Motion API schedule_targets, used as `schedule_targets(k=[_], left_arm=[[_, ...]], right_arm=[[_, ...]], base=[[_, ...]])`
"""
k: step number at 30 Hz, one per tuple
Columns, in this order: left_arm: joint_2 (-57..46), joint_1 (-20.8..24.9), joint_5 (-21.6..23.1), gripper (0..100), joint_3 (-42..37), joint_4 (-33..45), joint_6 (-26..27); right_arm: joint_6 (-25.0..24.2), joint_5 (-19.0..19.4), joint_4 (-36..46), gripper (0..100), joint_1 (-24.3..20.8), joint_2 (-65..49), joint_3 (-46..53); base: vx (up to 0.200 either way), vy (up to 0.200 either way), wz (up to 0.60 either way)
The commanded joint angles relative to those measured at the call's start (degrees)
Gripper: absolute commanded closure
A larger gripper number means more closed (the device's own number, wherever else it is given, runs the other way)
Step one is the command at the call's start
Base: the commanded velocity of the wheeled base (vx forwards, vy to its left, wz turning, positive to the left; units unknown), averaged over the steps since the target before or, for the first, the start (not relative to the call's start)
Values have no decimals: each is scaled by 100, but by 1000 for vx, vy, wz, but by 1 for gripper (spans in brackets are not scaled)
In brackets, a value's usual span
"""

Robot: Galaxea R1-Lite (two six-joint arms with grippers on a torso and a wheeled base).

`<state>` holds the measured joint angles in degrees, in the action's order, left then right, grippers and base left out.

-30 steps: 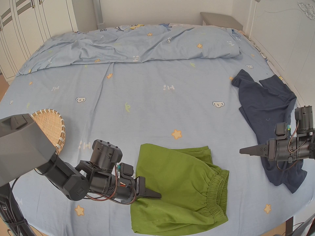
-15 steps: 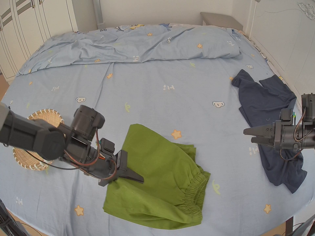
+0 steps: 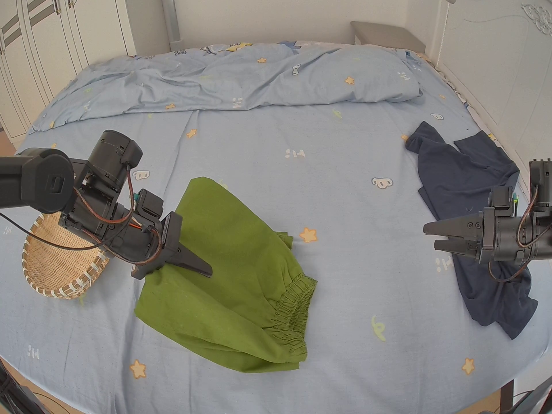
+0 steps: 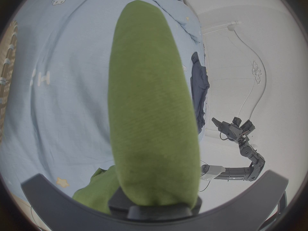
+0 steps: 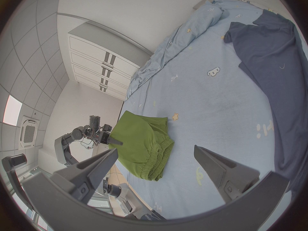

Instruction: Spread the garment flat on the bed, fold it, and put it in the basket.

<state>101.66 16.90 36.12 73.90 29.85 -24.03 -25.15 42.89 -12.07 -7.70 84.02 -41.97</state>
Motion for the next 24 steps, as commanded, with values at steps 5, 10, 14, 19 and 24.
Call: schedule_targets(k=[5,10,14,19,24], left_arm=[[-58,-11,-9,100,186,135,-5],[-67,15,-17,100,204,135,-5],[-58,86,-26,100,195,143,-5],[-76,112,-140,100,204,135,-5],[-50,200,-184,100,195,143,-5]], right_arm=[[-8,-17,3,0,-117,-26,14],[1,-52,-6,0,-152,1,14],[1,-52,-15,0,-144,88,5],[10,-61,-15,0,-152,97,22],[19,-61,-15,0,-161,150,31]], base=[[0,200,0],[0,200,0],[0,200,0],[0,200,0],[0,200,0]])
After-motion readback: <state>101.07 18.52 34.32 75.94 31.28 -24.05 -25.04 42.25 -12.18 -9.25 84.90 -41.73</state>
